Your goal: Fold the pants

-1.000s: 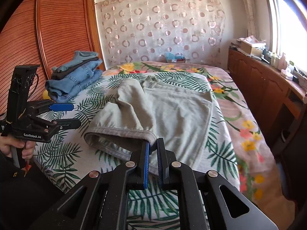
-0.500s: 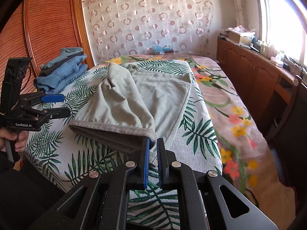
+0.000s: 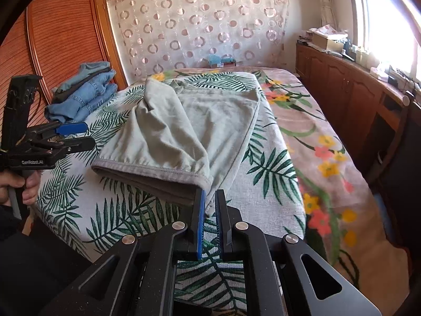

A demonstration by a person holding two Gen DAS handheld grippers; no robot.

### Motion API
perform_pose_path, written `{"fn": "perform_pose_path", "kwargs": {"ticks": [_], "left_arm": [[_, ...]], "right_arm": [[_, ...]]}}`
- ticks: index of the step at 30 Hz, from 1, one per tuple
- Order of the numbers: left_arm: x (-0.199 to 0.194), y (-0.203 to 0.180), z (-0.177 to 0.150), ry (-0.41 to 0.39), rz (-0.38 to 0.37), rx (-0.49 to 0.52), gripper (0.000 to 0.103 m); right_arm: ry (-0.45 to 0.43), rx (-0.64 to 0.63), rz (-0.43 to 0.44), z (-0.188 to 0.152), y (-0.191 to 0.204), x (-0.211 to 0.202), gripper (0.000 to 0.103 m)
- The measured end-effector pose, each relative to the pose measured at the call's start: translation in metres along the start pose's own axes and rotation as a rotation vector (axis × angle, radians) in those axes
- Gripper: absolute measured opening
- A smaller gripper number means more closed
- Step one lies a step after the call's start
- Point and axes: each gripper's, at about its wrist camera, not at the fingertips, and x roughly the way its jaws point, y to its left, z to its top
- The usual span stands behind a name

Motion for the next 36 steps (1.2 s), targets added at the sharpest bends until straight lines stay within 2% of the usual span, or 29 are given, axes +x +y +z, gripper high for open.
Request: {"fn": "perform_pose_path", "kwargs": {"ticks": [5,10,12,14,15,23,29,36], "left_arm": [[0.008,0.012,0.013,-0.011,0.008,-0.005,0.079],[0.014,0.023,0.027,-0.016,0.021,-0.002,0.079],[0.017,0.028,0.033,-0.02,0.026,-0.004,0.079],[0.02,0.033,0.039,-0.021,0.028,-0.005,0.079],[0.021,0.035,0.041,-0.021,0.029,-0.006,0.079],[0.037,0.056,0.058,-0.009,0.034,-0.01,0.079],[0.05,0.074,0.06,0.002,0.048,-0.02,0.079],[0.059,0.088,0.054,0.011,0.029,-0.049,0.079]], "right_arm": [[-0.033,-0.013,-0.014,0.014,-0.008,-0.011,0.008],[-0.052,-0.045,-0.006,0.042,-0.007,0.003,0.008],[-0.061,-0.056,0.003,0.056,-0.006,0.012,0.014],[-0.072,-0.064,0.021,0.072,-0.005,0.022,0.026],[-0.072,-0.066,0.031,0.079,-0.005,0.028,0.027],[-0.033,-0.118,0.075,0.124,0.004,0.079,0.029],[0.026,-0.137,0.104,0.141,0.006,0.115,0.029],[0.121,-0.152,0.139,0.158,0.013,0.155,0.029]]}}
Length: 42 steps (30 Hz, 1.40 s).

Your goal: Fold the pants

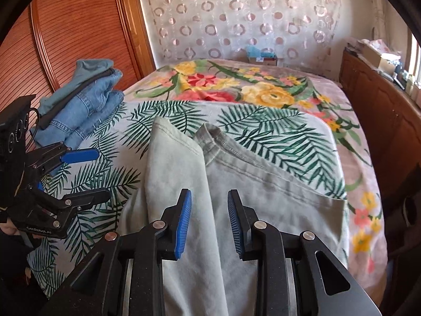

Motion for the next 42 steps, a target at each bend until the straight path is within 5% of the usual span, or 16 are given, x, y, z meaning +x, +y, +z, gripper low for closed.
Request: {"fn": "perform_pose_path", "kwargs": {"ticks": [10,13,16,30,42], "left_arm": [[-0.005,0.003,-0.004,-0.015,-0.041,-0.012,0.079],[-0.008,0.004,-0.004,-0.022,-0.043,-0.018,0.079],[-0.012,0.007,-0.004,-0.03,-0.04,-0.019,0.079],[-0.028,0.025,-0.016,-0.04,0.025,-0.063,0.079],[-0.026,0.034,-0.022,-0.039,0.021,-0.087,0.079]], "right_arm": [[0.101,-0.008,0.039,0.007,0.005,0.04,0.029],[0.103,-0.014,0.066,0.008,0.008,0.041,0.007],[0.076,-0.021,0.077,0.008,0.01,0.036,0.003],[0.074,-0.095,0.189,-0.016,0.059,0.029,0.003],[0.036,-0.084,0.153,-0.013,0.061,0.008,0.011]]}}
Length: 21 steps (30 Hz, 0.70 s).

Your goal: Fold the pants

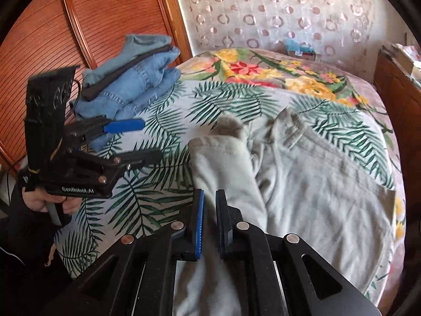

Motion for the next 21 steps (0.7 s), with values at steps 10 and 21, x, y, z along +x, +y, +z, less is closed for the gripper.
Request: {"fn": "perform_pose_path", "kwargs": {"ticks": [10,21], "left_arm": [[0.004,0.001,-0.002,0.009,-0.016,-0.005,0.079],[0.007,0.001,-0.002,0.012,-0.016,-0.004,0.079]], "right_arm": [[0.014,0.056,-0.048,0.009,-0.018,0.024,0.028],[0.031,0.036,0.049,0.002,-0.008,0.042,0.003]]}}
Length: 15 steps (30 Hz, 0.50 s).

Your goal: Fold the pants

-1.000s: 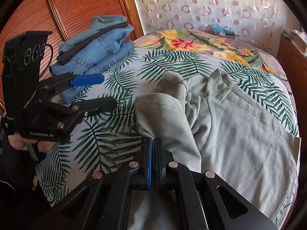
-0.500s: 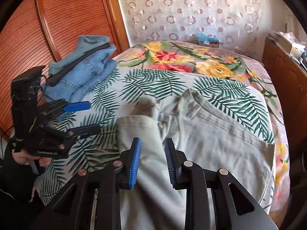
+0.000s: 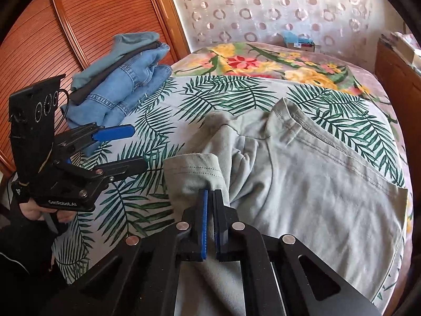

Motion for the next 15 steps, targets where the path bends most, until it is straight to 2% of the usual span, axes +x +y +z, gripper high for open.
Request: {"fn": "perform_pose_path", "kwargs": {"ticks": [6,10,15], "left_arm": [[-0.001,0.001,0.0,-0.006,-0.001,-0.006,0.079],[-0.001,0.0,-0.001,-0.004,-0.002,0.0,0.079],[-0.001,-0.001,-0.001,-0.003,-0.001,0.003,0.079]], "right_arm": [[-0.095,0.014,-0.056,-0.001,-0.007,-0.037,0.003],[-0.18,0.033,-0.154,-0.001,-0.018,-0.067,0.003],[-0.208,0.057,-0.319,-0.002,-0.038,-0.081,0.003]]}}
